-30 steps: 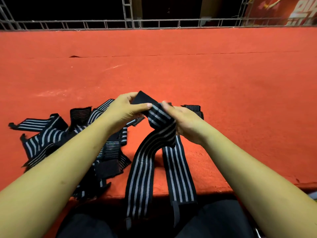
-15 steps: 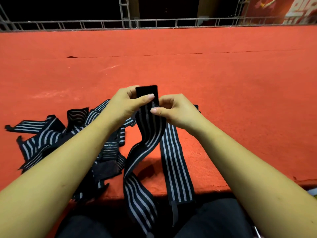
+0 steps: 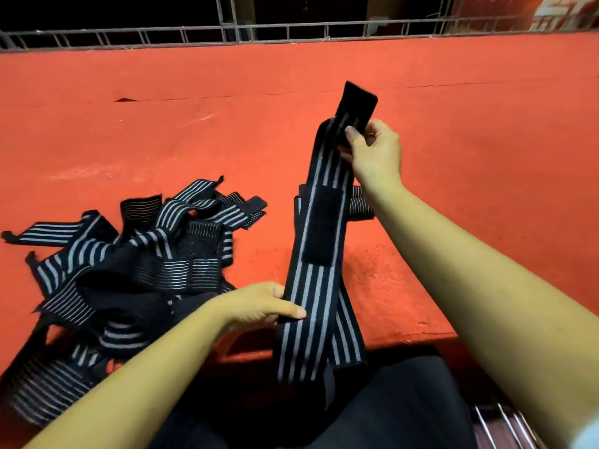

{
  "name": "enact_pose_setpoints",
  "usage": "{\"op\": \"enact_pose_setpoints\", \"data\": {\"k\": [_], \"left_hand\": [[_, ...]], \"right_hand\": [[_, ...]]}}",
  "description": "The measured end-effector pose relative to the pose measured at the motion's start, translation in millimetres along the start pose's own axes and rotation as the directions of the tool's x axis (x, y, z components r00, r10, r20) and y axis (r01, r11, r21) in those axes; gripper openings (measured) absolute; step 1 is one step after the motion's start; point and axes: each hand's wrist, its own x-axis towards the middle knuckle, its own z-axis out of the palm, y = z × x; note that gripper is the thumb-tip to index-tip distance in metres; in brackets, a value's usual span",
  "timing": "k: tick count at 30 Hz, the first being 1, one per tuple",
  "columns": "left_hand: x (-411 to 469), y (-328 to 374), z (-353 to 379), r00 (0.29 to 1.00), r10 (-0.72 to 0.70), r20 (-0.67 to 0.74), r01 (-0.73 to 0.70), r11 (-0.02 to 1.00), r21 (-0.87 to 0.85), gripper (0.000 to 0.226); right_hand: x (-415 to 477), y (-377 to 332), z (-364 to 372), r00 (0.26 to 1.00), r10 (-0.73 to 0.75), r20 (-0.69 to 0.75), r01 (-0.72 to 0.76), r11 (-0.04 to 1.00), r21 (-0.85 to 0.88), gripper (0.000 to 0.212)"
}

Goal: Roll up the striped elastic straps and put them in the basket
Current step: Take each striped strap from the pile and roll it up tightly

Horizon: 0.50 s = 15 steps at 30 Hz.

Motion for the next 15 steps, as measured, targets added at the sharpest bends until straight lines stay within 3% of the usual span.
{"op": "enact_pose_setpoints", "data": {"k": [4, 8, 11, 15], "left_hand": [[-5.3, -7.1, 10.0, 0.999, 0.041, 0.033, -0.032, 0.968, -0.249, 0.046], [-4.3, -9.9, 19.6, 0.998, -0.027, -0.052, 0.009, 0.951, -0.31, 0.027], [-2.9, -4.6, 25.2, 0.983, -0.005, -0.185, -0.09, 0.863, -0.497, 0.024], [-2.9, 4.6, 29.6, 0.968, 0.044, -0.247, -0.181, 0.804, -0.566, 0.024]], "right_hand": [[-1.3, 12.4, -5.6, 0.989, -0.139, -0.043, 0.13, 0.978, -0.164, 0.01], [0.1, 22.9, -9.8, 0.986, -0.155, -0.062, 0.146, 0.979, -0.141, 0.006], [-0.1, 27.0, -12.2, 0.989, -0.147, -0.025, 0.141, 0.977, -0.163, 0.004], [-3.9, 32.7, -10.8, 0.992, -0.123, 0.032, 0.126, 0.976, -0.18, 0.008]]}}
